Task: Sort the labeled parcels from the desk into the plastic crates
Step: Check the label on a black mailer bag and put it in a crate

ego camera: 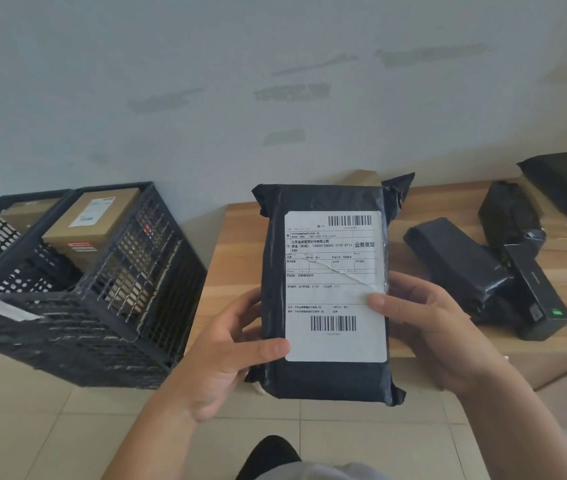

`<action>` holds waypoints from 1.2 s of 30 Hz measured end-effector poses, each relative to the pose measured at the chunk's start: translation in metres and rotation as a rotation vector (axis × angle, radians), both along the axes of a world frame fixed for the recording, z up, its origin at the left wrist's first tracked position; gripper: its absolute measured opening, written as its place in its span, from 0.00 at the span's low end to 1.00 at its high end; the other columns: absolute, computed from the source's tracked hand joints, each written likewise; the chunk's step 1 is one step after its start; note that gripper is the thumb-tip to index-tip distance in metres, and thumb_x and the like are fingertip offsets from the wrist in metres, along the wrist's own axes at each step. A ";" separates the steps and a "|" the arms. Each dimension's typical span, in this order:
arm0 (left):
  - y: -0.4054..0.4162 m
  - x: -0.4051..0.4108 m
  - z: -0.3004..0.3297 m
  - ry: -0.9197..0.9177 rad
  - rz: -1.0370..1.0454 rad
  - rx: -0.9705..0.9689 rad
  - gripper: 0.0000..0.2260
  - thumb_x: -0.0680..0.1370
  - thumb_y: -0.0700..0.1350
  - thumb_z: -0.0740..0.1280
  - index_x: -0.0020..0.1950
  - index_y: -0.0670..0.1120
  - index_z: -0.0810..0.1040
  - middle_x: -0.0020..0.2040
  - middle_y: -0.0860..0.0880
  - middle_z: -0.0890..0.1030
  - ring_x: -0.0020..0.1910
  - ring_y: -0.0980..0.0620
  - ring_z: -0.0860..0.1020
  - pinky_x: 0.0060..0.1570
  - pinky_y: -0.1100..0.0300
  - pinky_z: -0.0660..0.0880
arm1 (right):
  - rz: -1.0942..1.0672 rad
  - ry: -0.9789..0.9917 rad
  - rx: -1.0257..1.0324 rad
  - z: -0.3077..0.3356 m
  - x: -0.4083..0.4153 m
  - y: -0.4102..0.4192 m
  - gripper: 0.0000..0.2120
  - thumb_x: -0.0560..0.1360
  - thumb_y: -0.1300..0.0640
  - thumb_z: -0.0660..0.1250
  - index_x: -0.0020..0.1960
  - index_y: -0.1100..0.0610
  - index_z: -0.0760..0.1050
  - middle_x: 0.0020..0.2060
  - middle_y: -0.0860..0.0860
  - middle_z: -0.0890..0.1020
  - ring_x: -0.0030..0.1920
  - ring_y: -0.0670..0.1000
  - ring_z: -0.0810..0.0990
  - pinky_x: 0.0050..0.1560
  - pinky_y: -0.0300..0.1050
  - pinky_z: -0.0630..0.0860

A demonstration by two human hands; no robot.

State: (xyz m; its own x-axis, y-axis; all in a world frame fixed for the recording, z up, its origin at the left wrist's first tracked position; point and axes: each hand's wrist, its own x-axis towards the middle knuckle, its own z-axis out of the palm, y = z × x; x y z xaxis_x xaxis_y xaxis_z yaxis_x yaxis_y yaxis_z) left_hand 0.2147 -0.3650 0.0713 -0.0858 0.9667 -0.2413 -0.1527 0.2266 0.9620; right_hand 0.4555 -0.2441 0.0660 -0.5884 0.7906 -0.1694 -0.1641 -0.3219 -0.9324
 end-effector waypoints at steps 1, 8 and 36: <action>-0.002 -0.002 0.000 -0.005 -0.002 0.006 0.35 0.65 0.42 0.80 0.72 0.51 0.75 0.67 0.48 0.82 0.64 0.44 0.82 0.56 0.53 0.82 | -0.009 0.001 -0.007 0.001 -0.002 -0.002 0.20 0.72 0.62 0.73 0.64 0.59 0.81 0.59 0.55 0.86 0.59 0.59 0.85 0.61 0.56 0.81; -0.022 -0.025 -0.002 -0.011 -0.001 0.082 0.32 0.68 0.38 0.79 0.71 0.54 0.77 0.69 0.47 0.81 0.67 0.43 0.80 0.61 0.50 0.81 | -0.012 -0.025 0.020 0.015 -0.026 -0.020 0.24 0.70 0.58 0.72 0.65 0.59 0.81 0.60 0.56 0.86 0.60 0.59 0.85 0.63 0.58 0.78; -0.426 -0.199 -0.035 -0.130 0.756 -0.006 0.30 0.68 0.46 0.78 0.70 0.57 0.78 0.69 0.49 0.81 0.64 0.29 0.78 0.48 0.40 0.65 | 0.705 -0.196 -0.049 -0.004 -0.334 -0.300 0.43 0.55 0.45 0.85 0.67 0.58 0.79 0.60 0.57 0.86 0.60 0.59 0.85 0.59 0.56 0.77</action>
State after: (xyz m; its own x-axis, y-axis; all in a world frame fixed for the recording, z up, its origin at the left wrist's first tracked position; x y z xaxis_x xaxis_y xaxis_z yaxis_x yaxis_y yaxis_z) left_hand 0.0152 -0.7910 0.0367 -0.6938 0.6547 -0.3001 -0.3803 0.0209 0.9246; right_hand 0.1211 -0.5438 0.0623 -0.9098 0.2241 -0.3492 0.2658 -0.3315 -0.9052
